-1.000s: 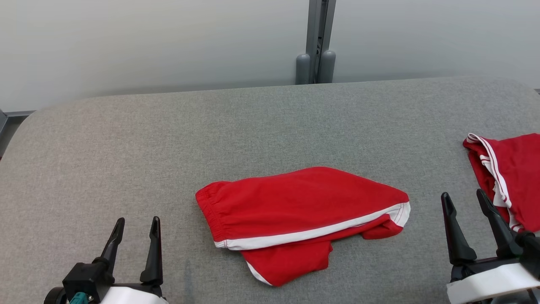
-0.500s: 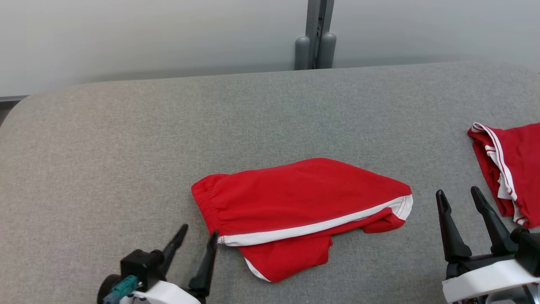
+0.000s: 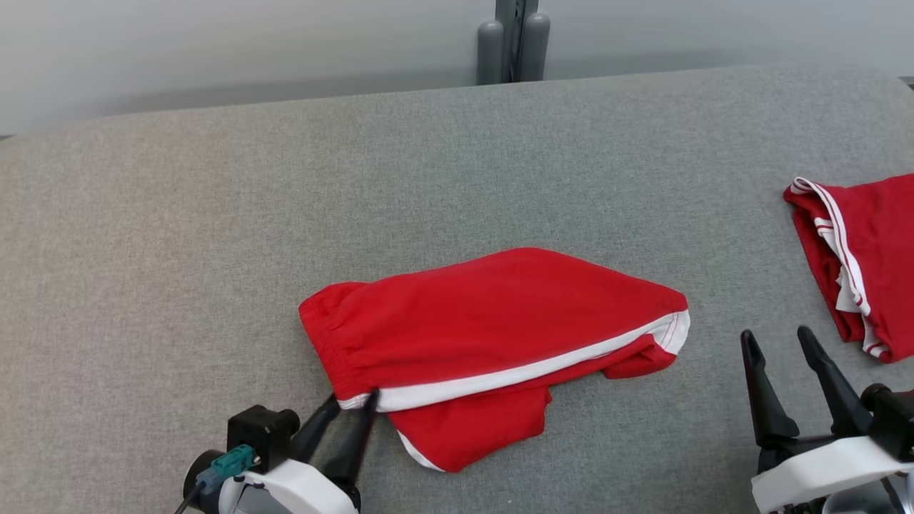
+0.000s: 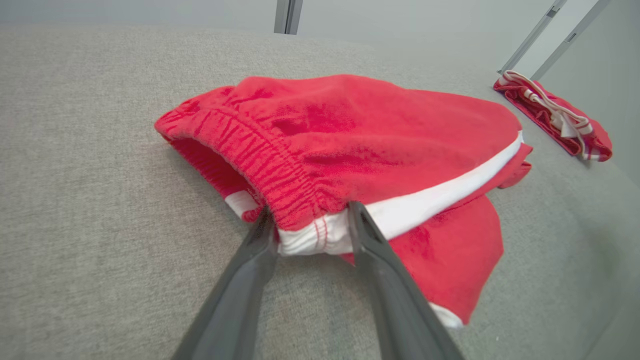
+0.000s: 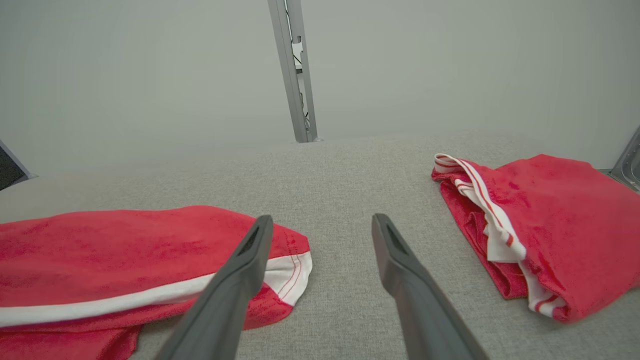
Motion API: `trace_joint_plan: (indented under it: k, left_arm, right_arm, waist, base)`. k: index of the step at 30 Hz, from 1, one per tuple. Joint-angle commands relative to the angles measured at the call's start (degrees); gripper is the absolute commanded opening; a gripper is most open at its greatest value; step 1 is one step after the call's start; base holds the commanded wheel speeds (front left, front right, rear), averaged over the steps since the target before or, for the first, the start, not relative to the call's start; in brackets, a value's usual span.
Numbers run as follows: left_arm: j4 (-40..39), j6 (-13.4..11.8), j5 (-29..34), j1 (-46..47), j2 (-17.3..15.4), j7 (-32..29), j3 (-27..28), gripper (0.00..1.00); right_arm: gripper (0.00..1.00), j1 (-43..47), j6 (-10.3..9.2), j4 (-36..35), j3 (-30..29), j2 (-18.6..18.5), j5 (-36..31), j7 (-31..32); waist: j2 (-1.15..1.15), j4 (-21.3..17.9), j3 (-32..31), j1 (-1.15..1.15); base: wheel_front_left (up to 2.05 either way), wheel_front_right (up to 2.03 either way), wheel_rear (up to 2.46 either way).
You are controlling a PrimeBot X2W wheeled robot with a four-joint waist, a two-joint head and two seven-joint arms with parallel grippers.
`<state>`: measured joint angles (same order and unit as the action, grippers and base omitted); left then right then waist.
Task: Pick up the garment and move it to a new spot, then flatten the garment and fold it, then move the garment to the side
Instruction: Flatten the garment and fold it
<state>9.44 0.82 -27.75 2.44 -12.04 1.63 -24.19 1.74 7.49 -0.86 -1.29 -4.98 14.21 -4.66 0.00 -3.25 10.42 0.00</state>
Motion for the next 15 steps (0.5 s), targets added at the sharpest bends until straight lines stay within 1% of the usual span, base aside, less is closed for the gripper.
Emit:
trace_joint_plan:
  k: [1, 6, 9, 15]
  left_arm:
    - [0.0, 0.2, 0.0, 1.2, -0.4, 0.3, 0.1, 0.0]
    - [-0.1, 0.1, 0.7, 2.7, -0.7, 0.8, 0.1, 0.0]
    - [0.0, 0.5, 1.2, 4.2, -0.8, 1.0, -0.3, 0.0]
    - [0.7, 1.2, 2.4, 7.2, -0.4, 1.6, -1.3, 0.0]
  right_arm:
    - [1.0, -0.6, 0.01, 1.6, -0.3, -0.6, 0.2, 0.5]
    - [1.0, -3.3, 0.01, 9.0, 0.4, -1.5, 1.8, 0.5]
    - [1.0, -6.2, 0.01, 14.0, 1.5, -2.3, 2.9, -0.4]
    - [1.0, -12.9, 0.01, 22.9, 6.9, -3.9, 4.6, -1.5]
  waist:
    - [0.0, 0.0, 0.5, 0.0]
    - [0.0, 0.9, 2.0, 0.0]
    - [0.0, 1.9, 3.3, 0.0]
    - [0.0, 3.5, 5.7, 0.0]
  base:
    - [0.0, 0.0, 0.0]
    - [0.0, 0.0, 0.0]
    - [0.0, 0.0, 0.0]
    - [0.0, 0.0, 0.0]
